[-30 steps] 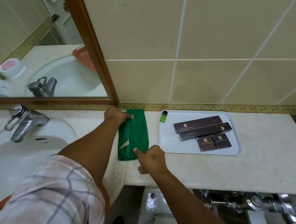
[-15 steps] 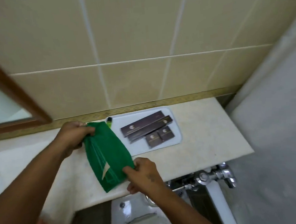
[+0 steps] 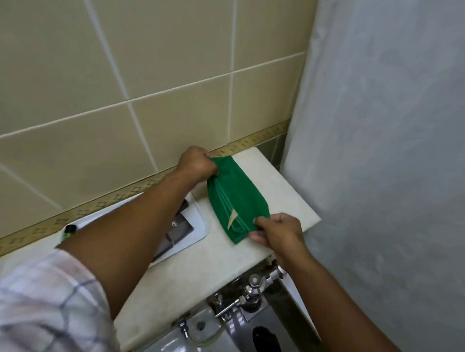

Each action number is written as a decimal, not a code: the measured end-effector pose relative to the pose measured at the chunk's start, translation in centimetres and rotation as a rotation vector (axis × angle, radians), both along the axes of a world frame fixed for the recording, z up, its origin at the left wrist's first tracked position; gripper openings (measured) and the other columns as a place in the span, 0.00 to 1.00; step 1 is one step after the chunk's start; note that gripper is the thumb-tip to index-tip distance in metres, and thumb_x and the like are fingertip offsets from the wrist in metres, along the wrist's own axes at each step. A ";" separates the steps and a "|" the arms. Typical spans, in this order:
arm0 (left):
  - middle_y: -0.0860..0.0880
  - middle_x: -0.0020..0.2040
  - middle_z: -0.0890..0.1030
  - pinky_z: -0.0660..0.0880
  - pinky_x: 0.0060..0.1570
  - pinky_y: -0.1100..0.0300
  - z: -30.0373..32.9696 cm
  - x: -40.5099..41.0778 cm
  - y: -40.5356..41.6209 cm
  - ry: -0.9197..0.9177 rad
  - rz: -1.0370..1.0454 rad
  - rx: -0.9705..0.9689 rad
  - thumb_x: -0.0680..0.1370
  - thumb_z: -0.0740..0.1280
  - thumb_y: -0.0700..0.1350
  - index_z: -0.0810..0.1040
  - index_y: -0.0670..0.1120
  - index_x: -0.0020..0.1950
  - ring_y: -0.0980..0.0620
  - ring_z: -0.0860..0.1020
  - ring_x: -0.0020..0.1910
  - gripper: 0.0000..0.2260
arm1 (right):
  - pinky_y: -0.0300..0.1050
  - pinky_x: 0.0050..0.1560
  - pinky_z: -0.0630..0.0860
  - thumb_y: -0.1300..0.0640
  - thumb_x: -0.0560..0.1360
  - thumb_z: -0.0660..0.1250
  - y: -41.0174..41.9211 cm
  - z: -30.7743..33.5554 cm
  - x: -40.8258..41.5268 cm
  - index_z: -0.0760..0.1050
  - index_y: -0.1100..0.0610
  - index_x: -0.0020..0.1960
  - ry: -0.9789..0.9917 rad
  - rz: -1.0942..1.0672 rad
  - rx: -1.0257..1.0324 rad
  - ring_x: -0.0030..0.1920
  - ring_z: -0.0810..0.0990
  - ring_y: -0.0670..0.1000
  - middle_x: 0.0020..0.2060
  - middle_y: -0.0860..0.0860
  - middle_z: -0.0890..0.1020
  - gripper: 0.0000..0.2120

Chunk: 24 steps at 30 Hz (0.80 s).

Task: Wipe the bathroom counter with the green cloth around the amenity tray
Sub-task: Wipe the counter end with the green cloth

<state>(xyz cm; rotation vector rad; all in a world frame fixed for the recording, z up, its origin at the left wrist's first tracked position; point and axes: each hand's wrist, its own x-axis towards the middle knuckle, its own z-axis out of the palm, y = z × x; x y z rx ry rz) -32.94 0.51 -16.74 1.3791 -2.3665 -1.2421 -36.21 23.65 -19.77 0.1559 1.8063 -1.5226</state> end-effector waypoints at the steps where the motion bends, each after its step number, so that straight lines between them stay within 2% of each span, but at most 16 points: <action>1: 0.44 0.43 0.83 0.77 0.42 0.59 -0.4 -0.5 -0.4 -0.029 -0.016 -0.037 0.67 0.76 0.38 0.82 0.42 0.41 0.45 0.80 0.44 0.06 | 0.40 0.28 0.81 0.67 0.73 0.73 -0.5 0.0 -0.6 0.75 0.65 0.46 -0.015 0.024 0.008 0.27 0.84 0.52 0.30 0.60 0.84 0.07; 3: 0.41 0.47 0.84 0.77 0.45 0.57 -0.8 -0.6 -1.1 -0.132 -0.080 -0.118 0.69 0.74 0.39 0.83 0.39 0.48 0.42 0.81 0.48 0.09 | 0.41 0.28 0.81 0.66 0.72 0.74 -1.1 0.1 -1.7 0.76 0.69 0.51 -0.038 0.110 0.068 0.26 0.84 0.53 0.33 0.63 0.84 0.11; 5: 0.39 0.50 0.82 0.77 0.44 0.55 -0.4 0.7 -0.5 -0.244 -0.198 -0.277 0.70 0.72 0.42 0.81 0.38 0.52 0.41 0.80 0.47 0.13 | 0.45 0.29 0.83 0.63 0.71 0.76 -0.9 0.2 -2.7 0.78 0.69 0.52 0.013 0.212 0.222 0.27 0.84 0.54 0.33 0.61 0.84 0.14; 7: 0.40 0.53 0.80 0.76 0.45 0.53 -0.4 3.3 1.6 -0.154 -0.257 -0.497 0.73 0.70 0.45 0.78 0.40 0.55 0.42 0.78 0.49 0.14 | 0.47 0.33 0.84 0.58 0.71 0.77 -0.2 0.2 -3.7 0.80 0.63 0.50 0.216 0.241 0.378 0.29 0.85 0.54 0.34 0.58 0.85 0.12; 9: 0.44 0.57 0.79 0.76 0.51 0.52 -1.2 7.5 5.3 0.063 -0.317 -0.564 0.76 0.65 0.47 0.76 0.46 0.61 0.45 0.77 0.54 0.14 | 0.45 0.42 0.83 0.53 0.72 0.74 0.1 0.2 -4.3 0.80 0.56 0.50 0.555 0.257 0.444 0.38 0.85 0.54 0.40 0.55 0.86 0.10; 11: 0.43 0.61 0.80 0.77 0.57 0.50 -2.7 12.6 9.3 0.183 -0.569 -0.555 0.78 0.61 0.43 0.75 0.47 0.66 0.45 0.78 0.58 0.16 | 0.46 0.51 0.79 0.52 0.76 0.68 -1.0 0.2 -4.1 0.80 0.54 0.54 0.860 0.384 0.407 0.46 0.83 0.54 0.48 0.54 0.86 0.09; 13: 0.39 0.65 0.79 0.76 0.62 0.45 -5.3 16.5 11.6 0.180 -0.864 -0.607 0.76 0.64 0.36 0.77 0.40 0.67 0.41 0.77 0.65 0.19 | 0.50 0.56 0.78 0.52 0.79 0.63 -3.7 -0.2 -3.7 0.78 0.54 0.61 1.089 0.617 0.350 0.54 0.81 0.56 0.56 0.54 0.84 0.14; 14: 0.39 0.68 0.77 0.75 0.63 0.44 -6.4 17.7 11.9 0.160 -0.944 -0.622 0.75 0.67 0.34 0.76 0.38 0.68 0.40 0.74 0.68 0.21 | 0.51 0.62 0.75 0.51 0.80 0.61 -5.4 -0.6 -3.3 0.76 0.54 0.65 1.172 0.748 0.328 0.60 0.78 0.56 0.61 0.54 0.82 0.16; 16: 0.41 0.73 0.71 0.70 0.68 0.45 -7.7 18.6 11.5 0.126 -0.991 -0.583 0.76 0.66 0.35 0.72 0.37 0.72 0.41 0.66 0.75 0.23 | 0.51 0.73 0.62 0.50 0.82 0.57 -8.7 -1.4 -2.6 0.70 0.54 0.73 1.301 0.963 0.350 0.73 0.67 0.57 0.73 0.54 0.72 0.21; 19: 0.44 0.77 0.65 0.60 0.75 0.47 -8.3 18.2 11.0 0.098 -0.996 -0.562 0.80 0.60 0.40 0.67 0.40 0.76 0.44 0.56 0.79 0.23 | 0.54 0.79 0.48 0.47 0.83 0.50 -11.4 -3.3 -2.2 0.58 0.54 0.79 1.386 1.141 0.479 0.80 0.51 0.56 0.80 0.53 0.58 0.26; 22: 0.47 0.79 0.61 0.50 0.78 0.46 -8.8 17.9 11.0 -0.004 -0.996 -0.614 0.82 0.55 0.45 0.63 0.44 0.78 0.47 0.52 0.80 0.23 | 0.56 0.79 0.44 0.44 0.83 0.45 -12.1 -4.8 -2.0 0.51 0.54 0.81 1.369 1.193 0.543 0.80 0.46 0.57 0.81 0.54 0.51 0.28; 24: 0.48 0.80 0.59 0.47 0.78 0.47 -9.0 18.1 10.8 -0.027 -0.995 -0.630 0.82 0.54 0.45 0.61 0.45 0.79 0.49 0.50 0.80 0.24 | 0.57 0.79 0.42 0.43 0.83 0.44 -12.3 -5.2 -2.1 0.49 0.52 0.81 1.377 1.210 0.554 0.80 0.44 0.57 0.81 0.54 0.49 0.29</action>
